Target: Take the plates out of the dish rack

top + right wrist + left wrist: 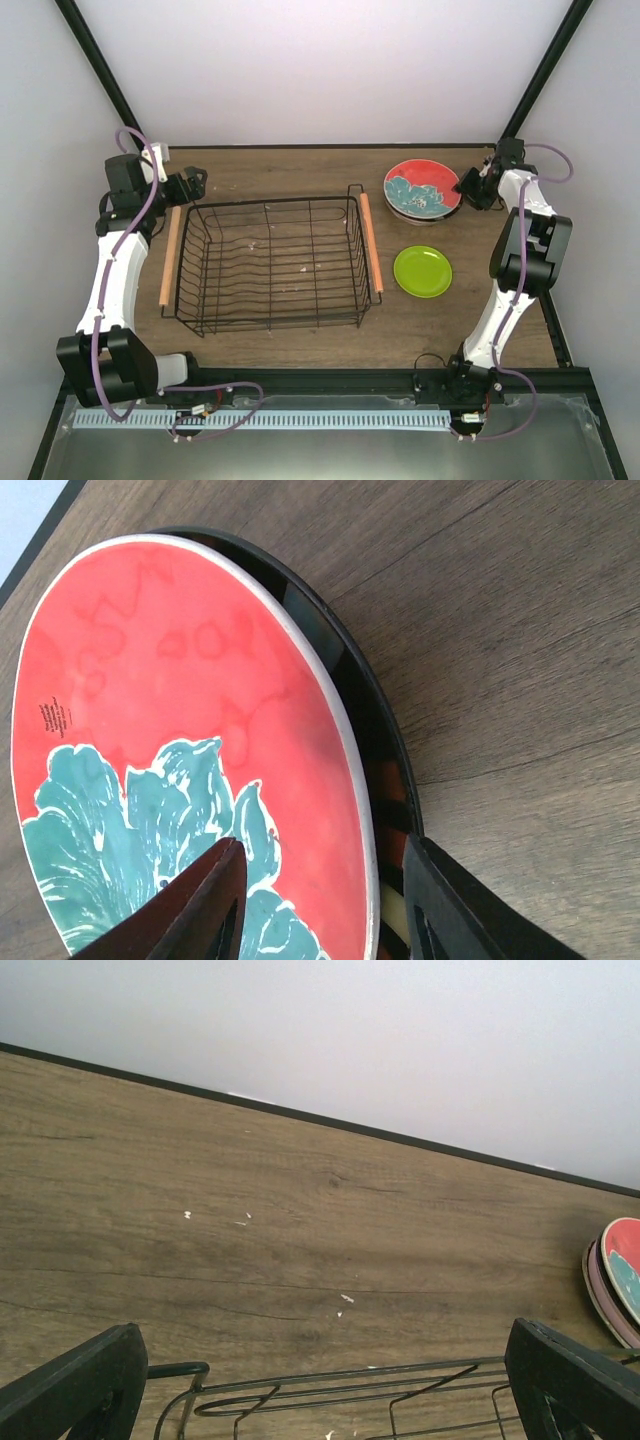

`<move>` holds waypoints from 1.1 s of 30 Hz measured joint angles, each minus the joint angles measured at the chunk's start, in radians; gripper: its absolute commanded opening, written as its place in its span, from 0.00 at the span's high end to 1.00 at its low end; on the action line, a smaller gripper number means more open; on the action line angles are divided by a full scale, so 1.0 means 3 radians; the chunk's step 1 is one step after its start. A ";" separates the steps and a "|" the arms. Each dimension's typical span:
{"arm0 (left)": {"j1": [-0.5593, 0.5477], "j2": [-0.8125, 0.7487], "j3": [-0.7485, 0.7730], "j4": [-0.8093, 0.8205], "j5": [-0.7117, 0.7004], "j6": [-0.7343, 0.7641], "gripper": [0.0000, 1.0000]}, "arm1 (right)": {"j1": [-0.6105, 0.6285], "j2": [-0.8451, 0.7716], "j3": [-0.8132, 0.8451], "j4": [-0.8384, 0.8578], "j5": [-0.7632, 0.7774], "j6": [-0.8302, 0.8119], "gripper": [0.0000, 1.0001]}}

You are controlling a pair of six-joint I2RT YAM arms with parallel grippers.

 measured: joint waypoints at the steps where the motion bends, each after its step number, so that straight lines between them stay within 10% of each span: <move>1: 0.0000 0.0005 0.0000 0.0000 0.0003 0.0000 0.00 | 0.0005 0.0000 0.0000 -0.0003 0.0010 -0.0001 0.55; 13: -0.0001 0.0019 0.0000 0.0004 0.0037 -0.0014 0.00 | 0.0006 -0.0146 -0.0032 0.0047 -0.0025 -0.0076 0.36; 17: -0.0006 0.0025 0.0000 0.0004 0.0052 -0.0010 0.00 | 0.0006 -0.0627 -0.0326 0.0303 -0.0195 -0.0154 0.01; 33: -0.0099 0.0156 0.0001 -0.0001 0.0092 0.0011 0.00 | 0.0257 -0.2085 -0.1469 0.0898 -0.0740 0.0074 0.00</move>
